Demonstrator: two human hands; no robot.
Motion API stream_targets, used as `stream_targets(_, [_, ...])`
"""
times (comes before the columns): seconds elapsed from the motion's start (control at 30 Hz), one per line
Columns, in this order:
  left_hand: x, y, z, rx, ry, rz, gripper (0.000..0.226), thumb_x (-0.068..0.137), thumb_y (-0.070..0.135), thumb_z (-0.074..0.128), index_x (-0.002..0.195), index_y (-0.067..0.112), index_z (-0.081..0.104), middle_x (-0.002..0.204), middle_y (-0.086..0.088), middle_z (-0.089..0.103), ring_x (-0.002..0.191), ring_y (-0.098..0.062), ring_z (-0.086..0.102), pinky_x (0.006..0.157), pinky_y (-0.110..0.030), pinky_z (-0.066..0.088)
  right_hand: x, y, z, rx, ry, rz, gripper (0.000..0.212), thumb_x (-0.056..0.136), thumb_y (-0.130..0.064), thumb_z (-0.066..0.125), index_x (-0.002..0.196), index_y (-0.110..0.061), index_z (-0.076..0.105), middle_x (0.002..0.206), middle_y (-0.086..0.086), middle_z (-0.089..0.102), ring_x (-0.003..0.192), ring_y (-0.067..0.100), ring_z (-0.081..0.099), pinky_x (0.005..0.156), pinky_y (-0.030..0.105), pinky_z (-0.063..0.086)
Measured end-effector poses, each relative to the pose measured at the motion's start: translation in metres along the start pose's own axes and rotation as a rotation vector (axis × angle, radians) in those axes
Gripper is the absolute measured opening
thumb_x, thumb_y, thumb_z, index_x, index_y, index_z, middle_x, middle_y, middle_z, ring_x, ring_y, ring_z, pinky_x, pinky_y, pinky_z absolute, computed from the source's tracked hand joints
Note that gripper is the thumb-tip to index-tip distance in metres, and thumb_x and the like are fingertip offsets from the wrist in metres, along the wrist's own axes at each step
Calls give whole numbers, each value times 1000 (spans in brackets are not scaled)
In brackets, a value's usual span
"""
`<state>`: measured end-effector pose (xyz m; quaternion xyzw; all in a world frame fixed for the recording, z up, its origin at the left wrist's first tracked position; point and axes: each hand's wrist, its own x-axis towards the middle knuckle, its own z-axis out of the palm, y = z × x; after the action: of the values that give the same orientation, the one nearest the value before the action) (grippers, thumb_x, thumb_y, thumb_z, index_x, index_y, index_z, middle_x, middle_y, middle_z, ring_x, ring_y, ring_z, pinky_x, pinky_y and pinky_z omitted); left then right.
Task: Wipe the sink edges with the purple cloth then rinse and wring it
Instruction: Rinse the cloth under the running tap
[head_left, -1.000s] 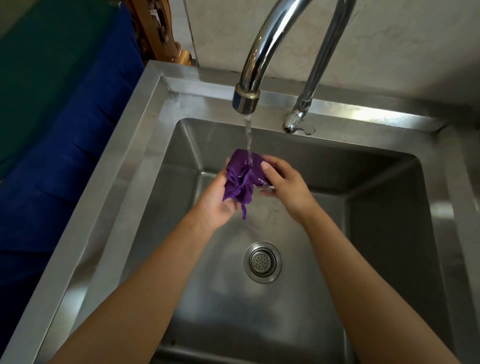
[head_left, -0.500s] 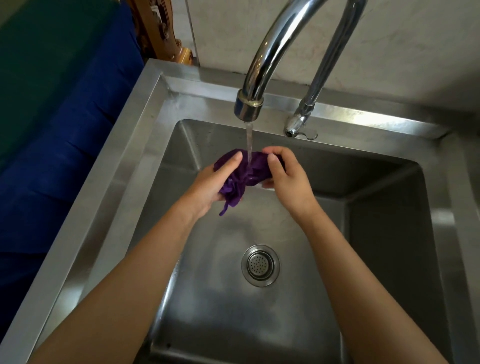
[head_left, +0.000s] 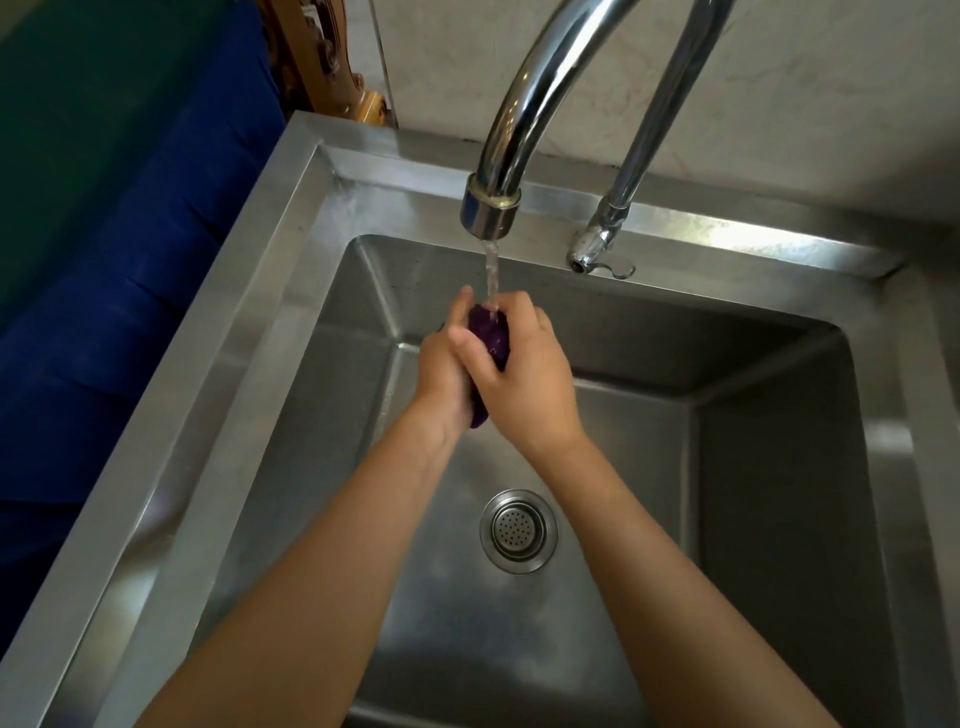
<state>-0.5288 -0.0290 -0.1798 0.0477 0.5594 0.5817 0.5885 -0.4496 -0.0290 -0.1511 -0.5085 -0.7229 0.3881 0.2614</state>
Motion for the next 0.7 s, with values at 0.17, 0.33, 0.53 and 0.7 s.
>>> stream_targets(0.17, [-3, -3, 6, 116, 83, 109, 47, 87, 40, 52, 45, 21, 58, 48, 1, 51, 45, -14, 49, 47, -24, 38, 14, 1, 2, -133, 208, -48, 31, 92, -44, 46, 81, -15, 47, 76, 7, 58, 69, 30, 56, 58, 34, 39])
stream_targets(0.33, [-2, 2, 4, 235, 179, 162, 50, 90, 36, 49, 44, 20, 54, 39, 6, 48, 38, -14, 48, 43, -24, 38, 29, 12, 4, -72, 182, -17, 40, 97, -36, 38, 77, -6, 53, 64, 15, 61, 63, 36, 59, 61, 46, 49])
stream_targets(0.53, [-2, 3, -6, 423, 137, 222, 41, 89, 51, 51, 63, 21, 61, 66, 3, 67, 72, -17, 67, 73, -32, 55, 41, 22, -9, 274, -55, 260, 44, 96, -42, 38, 66, -13, 49, 58, -2, 48, 56, 13, 46, 61, 29, 42])
stream_targets(0.7, [7, 6, -29, 489, 113, 133, 41, 90, 59, 40, 105, 23, 52, 107, -4, 65, 93, -17, 65, 83, -39, 55, 37, 23, -31, 571, -320, 332, 31, 90, -23, 57, 117, -10, 49, 84, 3, 61, 64, 12, 57, 63, 25, 50])
